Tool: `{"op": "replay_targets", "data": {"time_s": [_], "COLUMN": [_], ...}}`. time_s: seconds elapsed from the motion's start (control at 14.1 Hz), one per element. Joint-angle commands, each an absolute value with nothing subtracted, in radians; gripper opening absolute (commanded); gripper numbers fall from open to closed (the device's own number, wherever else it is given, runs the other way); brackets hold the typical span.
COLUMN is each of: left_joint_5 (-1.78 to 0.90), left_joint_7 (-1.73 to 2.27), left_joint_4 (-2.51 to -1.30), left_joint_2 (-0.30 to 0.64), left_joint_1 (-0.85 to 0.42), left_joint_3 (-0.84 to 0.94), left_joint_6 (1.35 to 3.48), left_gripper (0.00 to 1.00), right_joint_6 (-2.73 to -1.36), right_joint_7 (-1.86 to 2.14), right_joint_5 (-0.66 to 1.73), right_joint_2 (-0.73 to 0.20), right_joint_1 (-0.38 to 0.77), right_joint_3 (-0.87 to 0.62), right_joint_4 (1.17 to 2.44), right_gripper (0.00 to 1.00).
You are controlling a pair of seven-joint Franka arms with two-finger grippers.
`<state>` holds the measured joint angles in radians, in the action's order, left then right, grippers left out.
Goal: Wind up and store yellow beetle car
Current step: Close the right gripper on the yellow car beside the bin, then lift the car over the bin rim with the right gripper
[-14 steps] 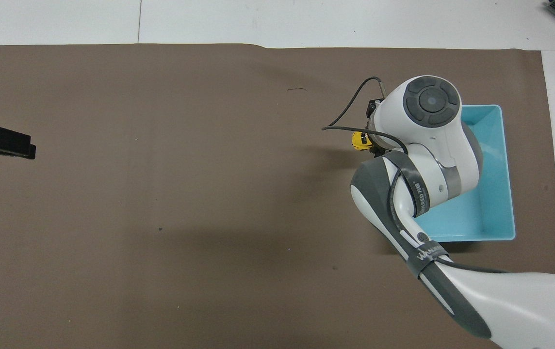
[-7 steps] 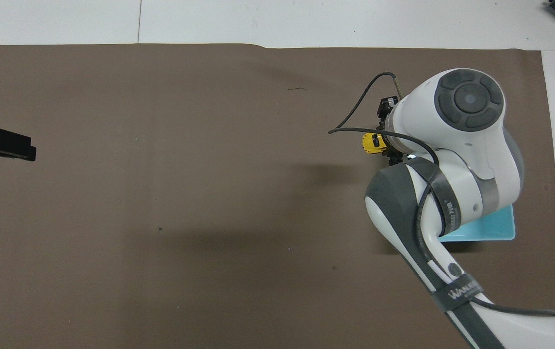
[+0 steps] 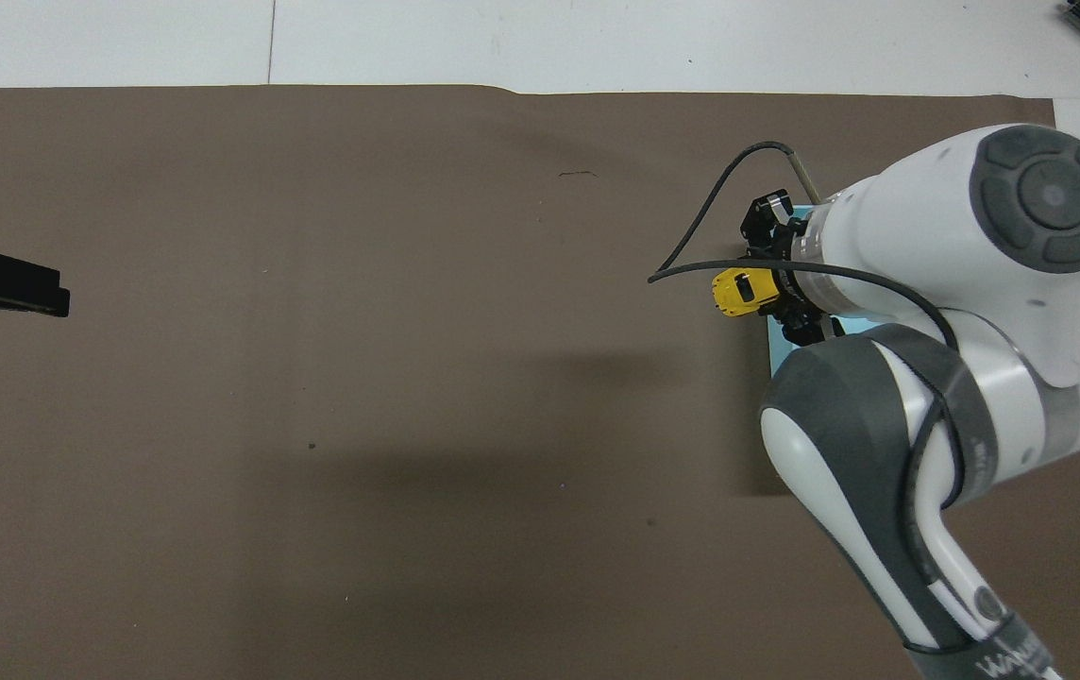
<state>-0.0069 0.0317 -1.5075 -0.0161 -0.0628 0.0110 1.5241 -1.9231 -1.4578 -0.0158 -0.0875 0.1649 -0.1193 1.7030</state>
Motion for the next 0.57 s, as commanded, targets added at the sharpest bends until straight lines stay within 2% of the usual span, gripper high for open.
{"op": "replay_targets", "data": {"time_s": [0.0,0.5], "left_joint_5": [-0.023,-0.023], "left_joint_7": [0.061,0.058], "left_joint_4": [-1.543,-1.542], "left_joint_2": [-0.046,-0.046], "left_joint_1": [-0.048,-0.049], "left_joint_3": [0.018,0.018], "left_joint_6": [1.526,1.523], "left_gripper": [1.0,1.0], "right_joint_6": [-1.878,-1.824], "right_joint_7": [-1.269,-0.915], "right_joint_5": [0.031,0.031], "right_joint_2": [-0.049,-0.04], "right_joint_1": [0.111,0.046], "right_joint_3": [-0.121,-0.121], "right_joint_4": [1.713,1.715], "right_gripper": [0.0,0.0]}}
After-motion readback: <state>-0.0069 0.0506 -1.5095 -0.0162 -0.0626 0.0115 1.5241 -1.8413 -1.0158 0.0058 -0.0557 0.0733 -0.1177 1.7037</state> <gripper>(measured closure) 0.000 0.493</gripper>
